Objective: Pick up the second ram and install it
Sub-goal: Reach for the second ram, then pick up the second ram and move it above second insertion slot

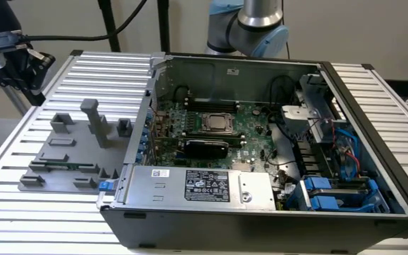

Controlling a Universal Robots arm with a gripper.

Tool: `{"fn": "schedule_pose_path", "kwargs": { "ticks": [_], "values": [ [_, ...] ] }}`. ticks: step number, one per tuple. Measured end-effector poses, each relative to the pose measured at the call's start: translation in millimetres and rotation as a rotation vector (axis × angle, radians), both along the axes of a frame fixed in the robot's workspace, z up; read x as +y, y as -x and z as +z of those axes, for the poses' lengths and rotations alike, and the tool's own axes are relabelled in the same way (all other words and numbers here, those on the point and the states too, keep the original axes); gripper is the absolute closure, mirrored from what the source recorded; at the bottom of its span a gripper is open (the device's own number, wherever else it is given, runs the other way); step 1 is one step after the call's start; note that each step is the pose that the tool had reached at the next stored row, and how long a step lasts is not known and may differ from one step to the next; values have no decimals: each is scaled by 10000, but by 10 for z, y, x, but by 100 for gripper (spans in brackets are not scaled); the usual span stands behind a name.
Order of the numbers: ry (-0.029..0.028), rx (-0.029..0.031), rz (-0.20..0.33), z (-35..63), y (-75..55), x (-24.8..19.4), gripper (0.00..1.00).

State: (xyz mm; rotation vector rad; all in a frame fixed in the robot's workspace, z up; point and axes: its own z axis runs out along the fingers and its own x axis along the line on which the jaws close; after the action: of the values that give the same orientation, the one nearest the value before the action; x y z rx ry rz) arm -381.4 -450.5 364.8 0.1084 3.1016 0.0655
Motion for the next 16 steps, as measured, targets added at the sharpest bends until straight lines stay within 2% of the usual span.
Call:
{"fn": "schedule_pose_path", "kwargs": {
  "ticks": [14,16],
  "values": [
    [-1,-2,7,-1,-2,1,100],
    [-1,-1,167,-6,-2,2,100]
  ]
}}
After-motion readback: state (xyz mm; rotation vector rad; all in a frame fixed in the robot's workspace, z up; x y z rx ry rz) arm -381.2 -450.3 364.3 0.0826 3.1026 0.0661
